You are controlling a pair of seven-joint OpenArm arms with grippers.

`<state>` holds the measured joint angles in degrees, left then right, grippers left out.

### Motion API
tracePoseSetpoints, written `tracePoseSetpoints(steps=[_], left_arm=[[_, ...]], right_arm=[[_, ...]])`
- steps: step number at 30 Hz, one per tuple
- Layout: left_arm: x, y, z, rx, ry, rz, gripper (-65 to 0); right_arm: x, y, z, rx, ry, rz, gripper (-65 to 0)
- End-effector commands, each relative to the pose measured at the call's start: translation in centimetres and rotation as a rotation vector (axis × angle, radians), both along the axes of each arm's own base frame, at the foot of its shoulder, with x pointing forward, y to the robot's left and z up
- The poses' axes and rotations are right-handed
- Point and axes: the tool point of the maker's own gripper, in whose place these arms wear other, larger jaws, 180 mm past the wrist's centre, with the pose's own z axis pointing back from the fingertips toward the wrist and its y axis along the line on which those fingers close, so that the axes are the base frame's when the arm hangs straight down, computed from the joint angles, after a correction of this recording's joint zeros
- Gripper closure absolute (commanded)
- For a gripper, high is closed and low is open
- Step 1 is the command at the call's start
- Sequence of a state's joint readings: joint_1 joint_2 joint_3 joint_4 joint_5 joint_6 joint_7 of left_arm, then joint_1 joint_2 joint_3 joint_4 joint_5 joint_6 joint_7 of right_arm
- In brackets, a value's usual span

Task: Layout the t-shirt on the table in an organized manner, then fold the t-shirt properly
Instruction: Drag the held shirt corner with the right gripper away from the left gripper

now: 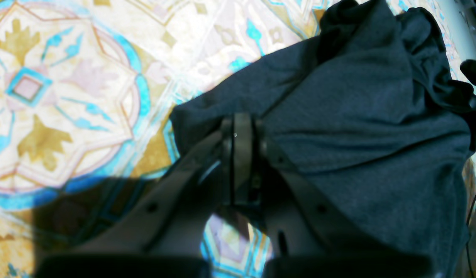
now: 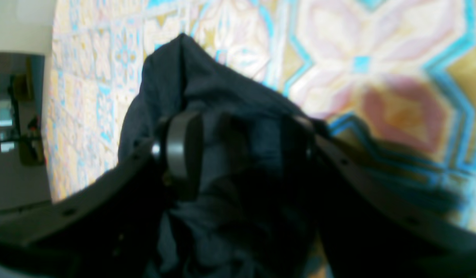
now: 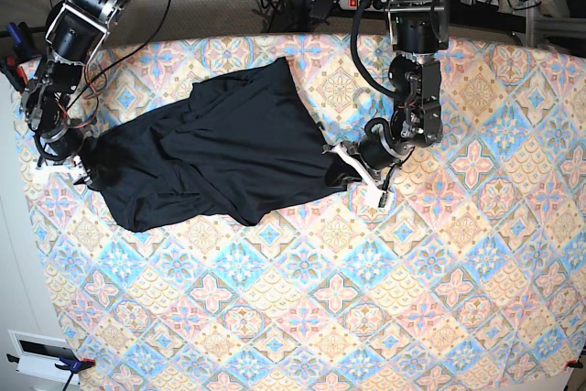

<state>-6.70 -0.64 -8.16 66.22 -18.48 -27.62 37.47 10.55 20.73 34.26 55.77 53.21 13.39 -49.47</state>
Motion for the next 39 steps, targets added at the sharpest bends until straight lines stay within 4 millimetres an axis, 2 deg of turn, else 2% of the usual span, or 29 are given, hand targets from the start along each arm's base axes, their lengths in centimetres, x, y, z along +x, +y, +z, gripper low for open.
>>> tracePoseSetpoints(steps=[1,5,10,21,24,30,39], left_arm=[[-2.2,1.6,-2.6,0.115,0.123,-0.023,0.0],[-2.2,1.6,-2.6,0.115,0.123,-0.023,0.0],[-2.2,1.6,-2.6,0.115,0.123,-0.023,0.0],[-2.2,1.6,-2.6,0.115,0.123,-0.023,0.0],[-2.2,1.6,-2.6,0.115,0.123,-0.023,0.0],[-2.2,1.6,-2.6,0.114,0.123,-0.022,0.0],[-2.2,1.6,-2.6,0.114,0.123,-0.022,0.0]], right_arm=[[0.7,-2.3,1.9,-0.047,-0.045,-0.028,-31.3],[0.8,-3.2,1.8,-0.058,-0.063,-0.073,-31.3],[0.8,-4.8,2.9,-0.098,-0.078,-0.085,-31.3],[0.8,-5.6,3.0,-0.124,-0.089,-0.112,-31.4],[0.3,-6.0,2.3,-0.182,-0.043,-0.091,-31.4],[0.3,-4.8,1.9,-0.275,-0.047,0.043,-31.3],[0.0,-2.5,0.3,-0.226,-0.022,0.075,-31.3]])
